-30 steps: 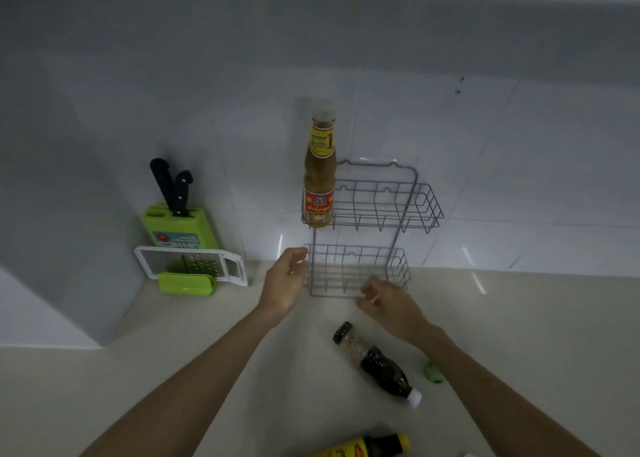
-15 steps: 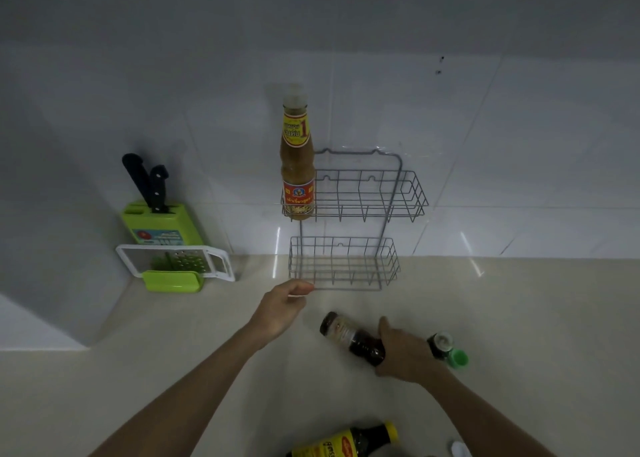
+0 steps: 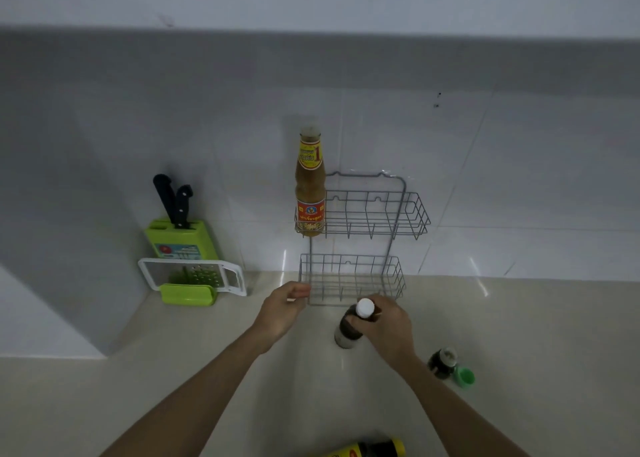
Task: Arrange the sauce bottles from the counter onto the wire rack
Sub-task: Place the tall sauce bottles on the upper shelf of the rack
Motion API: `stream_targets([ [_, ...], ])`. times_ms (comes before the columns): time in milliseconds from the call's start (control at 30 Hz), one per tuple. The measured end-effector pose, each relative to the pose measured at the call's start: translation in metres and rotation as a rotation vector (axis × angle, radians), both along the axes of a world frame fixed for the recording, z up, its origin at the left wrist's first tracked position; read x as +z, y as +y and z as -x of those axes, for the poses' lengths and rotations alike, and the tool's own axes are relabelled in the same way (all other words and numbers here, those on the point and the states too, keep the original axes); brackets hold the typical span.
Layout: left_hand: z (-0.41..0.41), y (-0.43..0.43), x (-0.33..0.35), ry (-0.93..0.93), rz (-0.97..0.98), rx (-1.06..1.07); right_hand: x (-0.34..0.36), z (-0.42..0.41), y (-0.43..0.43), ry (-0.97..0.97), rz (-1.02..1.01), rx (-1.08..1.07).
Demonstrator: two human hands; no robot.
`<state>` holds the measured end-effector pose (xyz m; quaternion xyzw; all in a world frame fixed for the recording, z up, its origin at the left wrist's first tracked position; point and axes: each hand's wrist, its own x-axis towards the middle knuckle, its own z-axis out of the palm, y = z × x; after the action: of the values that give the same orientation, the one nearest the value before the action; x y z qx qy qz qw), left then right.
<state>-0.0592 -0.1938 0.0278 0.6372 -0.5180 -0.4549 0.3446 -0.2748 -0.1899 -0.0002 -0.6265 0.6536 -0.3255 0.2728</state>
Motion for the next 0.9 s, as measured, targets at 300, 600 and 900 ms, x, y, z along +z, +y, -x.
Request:
stream_targets([
  [300,-0.013,-0.023,0.055,-0.003,0.166,0.136,0.123,0.012,-0.021,-0.079,0.396,-0.088],
  [600,0.008,-0.056,0.119,0.008,0.251,0.115,0.218,-0.007,-0.072,-0.281,0.648,-0.166],
  [900,0.019,-0.055,0.115,0.132,0.308,0.119,0.207,-0.048,-0.126,0.126,0.52,0.029],
])
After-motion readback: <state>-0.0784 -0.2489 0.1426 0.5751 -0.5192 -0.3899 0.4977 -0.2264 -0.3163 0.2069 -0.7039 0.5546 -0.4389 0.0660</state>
